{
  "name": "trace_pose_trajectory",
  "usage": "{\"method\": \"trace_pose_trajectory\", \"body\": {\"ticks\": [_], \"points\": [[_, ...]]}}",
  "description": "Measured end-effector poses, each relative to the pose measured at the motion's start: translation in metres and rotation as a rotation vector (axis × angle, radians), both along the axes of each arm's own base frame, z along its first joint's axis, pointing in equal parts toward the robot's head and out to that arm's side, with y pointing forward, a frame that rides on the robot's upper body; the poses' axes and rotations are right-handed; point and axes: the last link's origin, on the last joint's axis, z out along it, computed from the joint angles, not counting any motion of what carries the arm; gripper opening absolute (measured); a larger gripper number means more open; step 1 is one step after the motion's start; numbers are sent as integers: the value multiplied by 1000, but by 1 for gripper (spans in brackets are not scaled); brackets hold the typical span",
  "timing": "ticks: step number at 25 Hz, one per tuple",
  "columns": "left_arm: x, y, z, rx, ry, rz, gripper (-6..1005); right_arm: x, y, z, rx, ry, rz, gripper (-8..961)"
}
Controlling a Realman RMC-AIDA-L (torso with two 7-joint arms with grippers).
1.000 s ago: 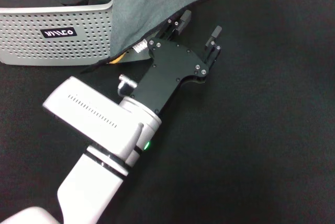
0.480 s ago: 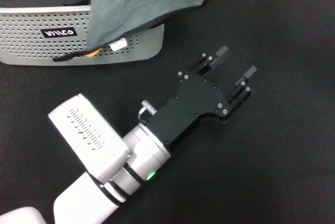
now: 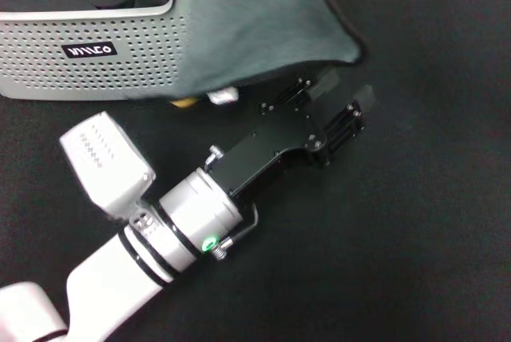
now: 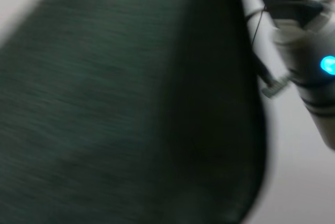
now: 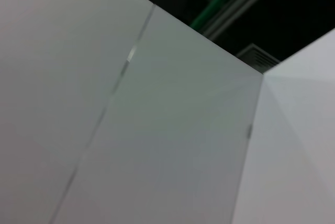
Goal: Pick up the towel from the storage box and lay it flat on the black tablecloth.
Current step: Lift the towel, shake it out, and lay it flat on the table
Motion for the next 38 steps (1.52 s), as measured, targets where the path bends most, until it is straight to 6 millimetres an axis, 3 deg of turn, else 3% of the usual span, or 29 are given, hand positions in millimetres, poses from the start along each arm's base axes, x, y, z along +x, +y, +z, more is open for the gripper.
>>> {"method": "trace_pose_trajectory", "body": {"ticks": [9,19,29,38], "points": [[3,4,-1,-113,-70,21,568,6,-3,4,-4,16,8,0],[6,8,-2,-173,-82,9,567,-6,-4,3,-5,18,44,0],[18,17,14,-238,-246,3,567,-1,-1,-7,21,-15,34,0],[6,16,20,-234,-275,32,566,4,2,-6,46,-11,18,0]]}}
